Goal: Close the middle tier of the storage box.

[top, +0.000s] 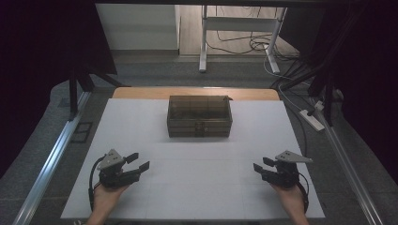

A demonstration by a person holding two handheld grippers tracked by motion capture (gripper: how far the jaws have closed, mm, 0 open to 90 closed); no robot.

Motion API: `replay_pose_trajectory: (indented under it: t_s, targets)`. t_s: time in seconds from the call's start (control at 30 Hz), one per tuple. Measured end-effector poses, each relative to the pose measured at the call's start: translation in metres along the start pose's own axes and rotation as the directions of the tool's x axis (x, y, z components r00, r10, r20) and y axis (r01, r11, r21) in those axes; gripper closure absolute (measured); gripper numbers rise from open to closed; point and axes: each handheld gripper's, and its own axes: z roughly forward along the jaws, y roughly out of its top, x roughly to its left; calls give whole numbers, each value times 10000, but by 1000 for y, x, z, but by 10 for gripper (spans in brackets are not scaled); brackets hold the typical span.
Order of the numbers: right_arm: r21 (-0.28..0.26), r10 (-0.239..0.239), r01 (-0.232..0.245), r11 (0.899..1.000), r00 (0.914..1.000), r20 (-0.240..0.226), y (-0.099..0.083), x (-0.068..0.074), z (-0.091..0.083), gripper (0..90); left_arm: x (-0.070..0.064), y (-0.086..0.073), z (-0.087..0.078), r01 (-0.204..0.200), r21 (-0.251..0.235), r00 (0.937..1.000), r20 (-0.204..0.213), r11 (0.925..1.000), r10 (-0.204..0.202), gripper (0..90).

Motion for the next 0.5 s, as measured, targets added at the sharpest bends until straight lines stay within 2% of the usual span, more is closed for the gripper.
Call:
replay_pose_trajectory:
  t_s: [0.5]
  targets:
    - [-480, 143, -143, 9987, 9999, 8, -9, 3, -14, 440, -1, -10, -12, 2, -266, 9999, -144, 9996, -6, 368]
